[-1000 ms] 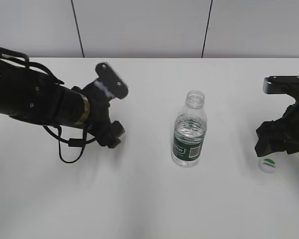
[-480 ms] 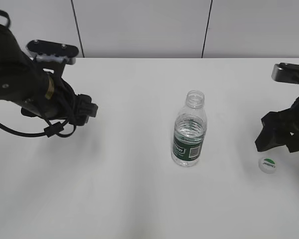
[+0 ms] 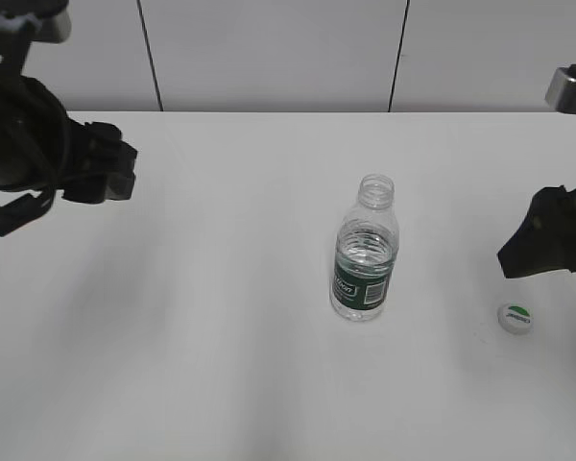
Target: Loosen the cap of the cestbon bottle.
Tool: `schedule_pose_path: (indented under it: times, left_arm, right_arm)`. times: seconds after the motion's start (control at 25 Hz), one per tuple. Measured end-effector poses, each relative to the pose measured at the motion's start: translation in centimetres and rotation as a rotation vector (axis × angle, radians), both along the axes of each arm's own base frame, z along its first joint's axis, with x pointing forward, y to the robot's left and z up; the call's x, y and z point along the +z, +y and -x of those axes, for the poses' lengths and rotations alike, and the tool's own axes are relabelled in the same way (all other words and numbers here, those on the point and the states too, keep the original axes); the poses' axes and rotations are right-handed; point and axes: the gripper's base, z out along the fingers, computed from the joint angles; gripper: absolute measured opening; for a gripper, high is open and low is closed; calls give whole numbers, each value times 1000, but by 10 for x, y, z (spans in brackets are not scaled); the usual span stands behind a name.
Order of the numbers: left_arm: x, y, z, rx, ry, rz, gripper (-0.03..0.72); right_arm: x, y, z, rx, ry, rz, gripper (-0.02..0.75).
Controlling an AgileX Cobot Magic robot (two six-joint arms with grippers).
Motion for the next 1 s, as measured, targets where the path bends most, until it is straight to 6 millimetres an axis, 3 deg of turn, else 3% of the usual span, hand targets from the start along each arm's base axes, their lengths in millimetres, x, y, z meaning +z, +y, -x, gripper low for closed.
schedule_pose_path:
  times: [0.2,0.44,0.64,1.0]
  left_arm:
    - [24,8,27,-32,-13,-14,531]
    - [31,28,61,-58,-17,35,529]
    - [31,56,99,-72,-26,105,529]
    - [27,118,172,-91,-124,202,528]
  right_arm:
    - [21,-5,29,7,-71,-5,549]
    - [33,-11,71,-7,-128,-32,549]
    - [54,-17,113,21,-234,-54,549]
    - [72,-28,180,70,-399,-70,549]
